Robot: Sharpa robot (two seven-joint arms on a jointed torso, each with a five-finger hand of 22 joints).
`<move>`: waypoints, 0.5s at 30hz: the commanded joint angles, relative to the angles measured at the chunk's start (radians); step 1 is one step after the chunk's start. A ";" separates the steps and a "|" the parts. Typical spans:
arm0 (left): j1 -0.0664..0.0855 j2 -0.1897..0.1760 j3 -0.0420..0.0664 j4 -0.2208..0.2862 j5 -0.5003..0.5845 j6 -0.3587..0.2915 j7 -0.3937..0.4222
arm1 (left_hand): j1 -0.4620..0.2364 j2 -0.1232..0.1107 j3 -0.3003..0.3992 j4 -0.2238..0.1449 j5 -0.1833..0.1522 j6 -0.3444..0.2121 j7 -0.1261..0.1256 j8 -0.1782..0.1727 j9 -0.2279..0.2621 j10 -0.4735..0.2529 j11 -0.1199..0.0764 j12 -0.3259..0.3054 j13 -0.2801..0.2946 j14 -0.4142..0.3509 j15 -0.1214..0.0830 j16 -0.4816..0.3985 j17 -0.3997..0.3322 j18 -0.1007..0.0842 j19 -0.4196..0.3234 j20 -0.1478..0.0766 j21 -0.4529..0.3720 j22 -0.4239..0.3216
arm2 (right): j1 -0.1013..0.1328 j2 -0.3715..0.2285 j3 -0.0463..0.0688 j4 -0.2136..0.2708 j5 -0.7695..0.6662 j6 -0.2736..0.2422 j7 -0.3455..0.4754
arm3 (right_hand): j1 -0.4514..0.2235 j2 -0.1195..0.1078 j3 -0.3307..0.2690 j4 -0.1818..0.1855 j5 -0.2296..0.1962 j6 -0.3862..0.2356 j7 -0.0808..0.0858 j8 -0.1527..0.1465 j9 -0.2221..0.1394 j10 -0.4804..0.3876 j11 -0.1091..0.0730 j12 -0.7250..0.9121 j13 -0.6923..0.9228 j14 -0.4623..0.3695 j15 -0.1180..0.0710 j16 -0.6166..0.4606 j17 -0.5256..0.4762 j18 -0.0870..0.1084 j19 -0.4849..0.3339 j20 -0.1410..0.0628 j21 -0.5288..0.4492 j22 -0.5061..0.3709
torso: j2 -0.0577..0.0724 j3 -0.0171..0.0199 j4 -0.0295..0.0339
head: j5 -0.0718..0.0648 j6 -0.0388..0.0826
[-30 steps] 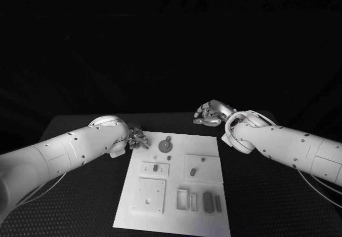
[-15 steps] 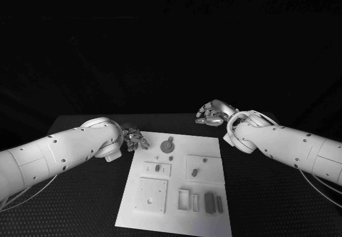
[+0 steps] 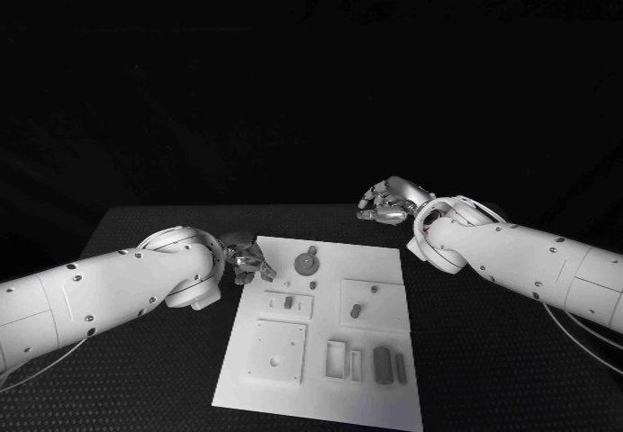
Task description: Assemble the parts on the task board
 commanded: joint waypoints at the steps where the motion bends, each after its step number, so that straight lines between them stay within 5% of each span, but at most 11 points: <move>1: -0.001 -0.003 -0.008 0.020 -0.061 -0.043 0.001 | 0.000 -0.012 0.007 0.001 0.007 0.058 -0.044 0.005 0.053 0.009 -0.002 0.003 -0.002 0.009 0.000 0.003 -0.002 -0.008 0.008 -0.092 0.005 0.020 | 0.000 0.000 0.000 0.001 0.000 0.006 0.012 | -0.005 0.004 -0.001 0.001 0.003 -0.002 0.008 -0.007 -0.001 -0.003 0.004 0.002 -0.002 -0.001 0.006 -0.005 -0.002 0.046 -0.004 -0.007 -0.005 0.001 | 0.000 0.0004 0.0004 | 0.002 -0.004; 9: -0.011 -0.007 -0.042 0.042 -0.076 -0.053 -0.007 | -0.004 -0.018 0.008 0.005 0.007 0.076 -0.050 0.011 0.057 0.018 -0.008 0.008 0.000 0.018 -0.002 0.009 -0.001 -0.008 0.014 -0.095 0.009 0.020 | 0.000 -0.001 0.000 0.001 0.000 0.007 0.011 | -0.005 0.004 -0.001 0.000 0.004 -0.001 0.008 -0.007 -0.001 -0.004 0.004 0.002 -0.002 -0.002 0.006 -0.006 -0.003 0.046 -0.005 -0.006 -0.006 0.001 | 0.000 0.0009 -0.0004 | 0.005 -0.009; 15: -0.030 0.003 -0.047 0.037 -0.088 -0.062 -0.016 | -0.006 -0.018 0.008 0.006 0.008 0.087 -0.054 0.015 0.060 0.022 -0.011 0.015 0.003 0.023 -0.004 0.015 0.001 -0.007 0.018 -0.097 0.013 0.021 | 0.000 -0.001 0.000 0.003 0.000 0.008 0.011 | -0.004 0.004 -0.001 0.000 0.004 -0.001 0.008 -0.007 -0.002 -0.004 0.004 0.002 -0.003 -0.003 0.006 -0.006 -0.003 0.046 -0.005 -0.006 -0.007 0.000 | 0.001 0.0012 -0.0009 | 0.006 -0.011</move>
